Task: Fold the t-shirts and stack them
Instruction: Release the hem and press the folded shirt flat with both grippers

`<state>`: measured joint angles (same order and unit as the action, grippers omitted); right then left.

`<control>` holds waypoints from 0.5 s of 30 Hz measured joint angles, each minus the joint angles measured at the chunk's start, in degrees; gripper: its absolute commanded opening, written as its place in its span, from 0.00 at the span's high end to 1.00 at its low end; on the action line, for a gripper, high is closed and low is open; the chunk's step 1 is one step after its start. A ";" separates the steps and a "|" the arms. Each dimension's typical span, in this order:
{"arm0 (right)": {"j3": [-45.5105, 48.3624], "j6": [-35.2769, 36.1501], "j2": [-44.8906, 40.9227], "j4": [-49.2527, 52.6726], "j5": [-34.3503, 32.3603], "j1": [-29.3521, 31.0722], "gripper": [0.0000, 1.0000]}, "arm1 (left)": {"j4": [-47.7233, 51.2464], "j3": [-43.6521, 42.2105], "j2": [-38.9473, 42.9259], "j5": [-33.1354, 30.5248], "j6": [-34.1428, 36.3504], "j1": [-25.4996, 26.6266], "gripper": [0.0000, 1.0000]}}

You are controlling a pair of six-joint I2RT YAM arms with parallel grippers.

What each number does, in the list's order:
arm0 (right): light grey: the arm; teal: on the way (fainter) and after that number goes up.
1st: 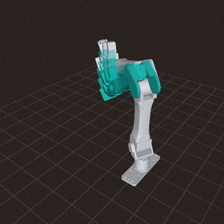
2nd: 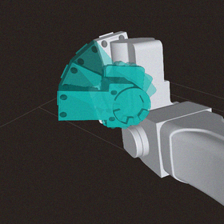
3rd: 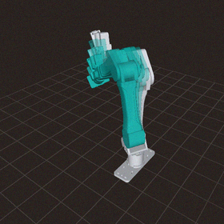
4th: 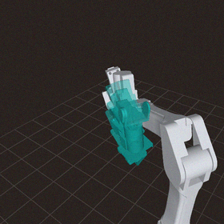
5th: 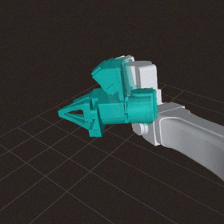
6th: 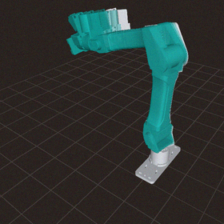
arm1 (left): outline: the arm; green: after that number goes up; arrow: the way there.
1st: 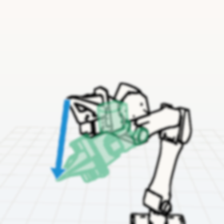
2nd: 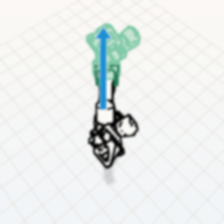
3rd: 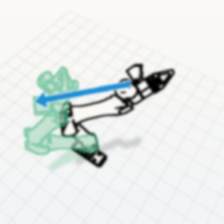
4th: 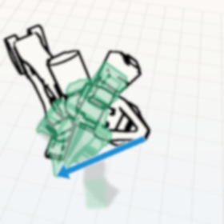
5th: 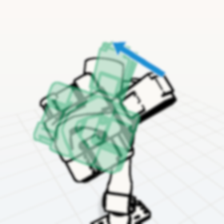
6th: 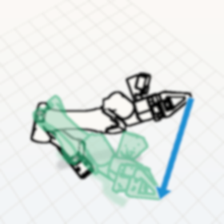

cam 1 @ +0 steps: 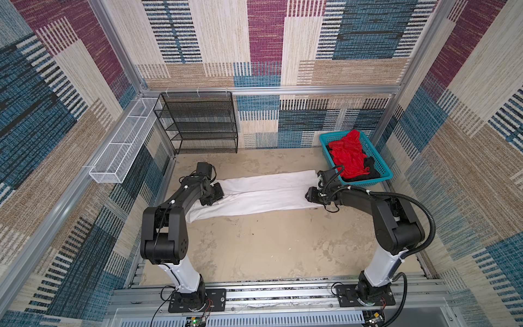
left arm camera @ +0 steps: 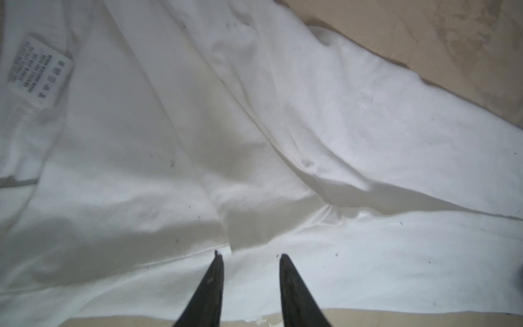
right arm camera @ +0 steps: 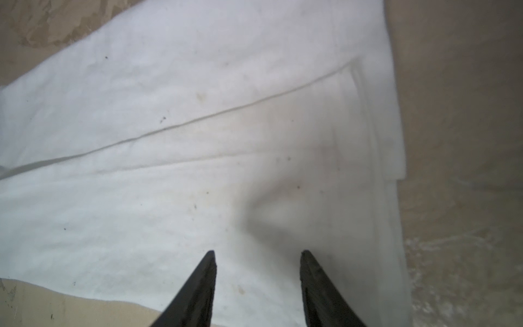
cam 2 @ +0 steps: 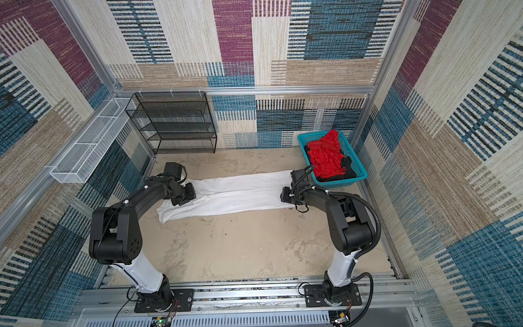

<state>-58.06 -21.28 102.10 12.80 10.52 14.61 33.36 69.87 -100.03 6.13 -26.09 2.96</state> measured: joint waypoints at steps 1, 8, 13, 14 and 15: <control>0.22 -0.17 -0.13 -0.02 0.00 0.04 0.50 | 0.22 0.15 -0.39 -0.09 0.42 0.20 0.65; 0.46 -0.17 -0.57 -0.07 0.20 0.04 0.50 | 2.08 1.51 -2.71 -1.53 1.40 1.05 0.65; 0.76 -0.17 -0.57 -0.04 0.46 0.04 0.49 | 2.54 1.95 -3.67 -1.95 1.44 1.07 0.69; 0.83 -0.17 -0.57 -0.04 0.46 0.04 0.49 | 2.54 2.14 -3.93 -2.01 1.44 1.07 0.72; 0.85 -0.17 -0.57 -0.04 0.46 0.04 0.49 | 2.67 2.36 -4.22 -2.36 1.44 1.11 0.75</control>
<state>-57.21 -21.45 101.54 12.75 10.98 14.66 36.03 72.23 -104.25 3.77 -24.64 4.08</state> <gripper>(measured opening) 0.506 0.299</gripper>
